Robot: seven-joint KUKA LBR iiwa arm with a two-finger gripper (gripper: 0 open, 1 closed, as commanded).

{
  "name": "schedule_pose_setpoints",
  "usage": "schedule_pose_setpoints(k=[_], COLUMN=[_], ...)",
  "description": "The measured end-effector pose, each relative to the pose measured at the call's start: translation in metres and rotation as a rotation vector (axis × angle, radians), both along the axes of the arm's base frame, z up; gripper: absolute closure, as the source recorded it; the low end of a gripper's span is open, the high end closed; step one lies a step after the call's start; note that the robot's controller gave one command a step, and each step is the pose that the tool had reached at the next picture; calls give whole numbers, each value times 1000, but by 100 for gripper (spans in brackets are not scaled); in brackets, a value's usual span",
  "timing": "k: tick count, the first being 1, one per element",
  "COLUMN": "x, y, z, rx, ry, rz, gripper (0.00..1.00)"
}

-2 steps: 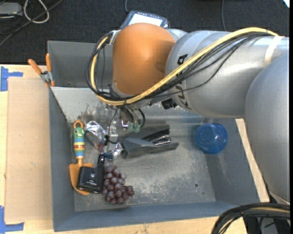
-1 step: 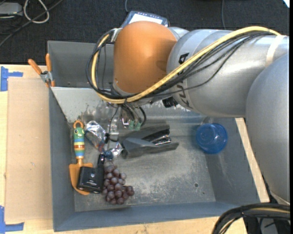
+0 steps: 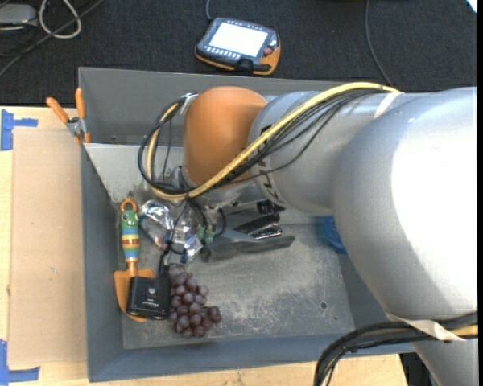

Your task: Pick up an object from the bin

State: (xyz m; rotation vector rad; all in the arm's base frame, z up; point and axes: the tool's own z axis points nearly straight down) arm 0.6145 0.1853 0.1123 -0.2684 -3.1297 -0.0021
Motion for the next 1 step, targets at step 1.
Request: schedule_pose_setpoints(k=[1], x=[3], y=[-2], z=[44], rx=[3], ry=[-8], rz=[-51], gripper=[0])
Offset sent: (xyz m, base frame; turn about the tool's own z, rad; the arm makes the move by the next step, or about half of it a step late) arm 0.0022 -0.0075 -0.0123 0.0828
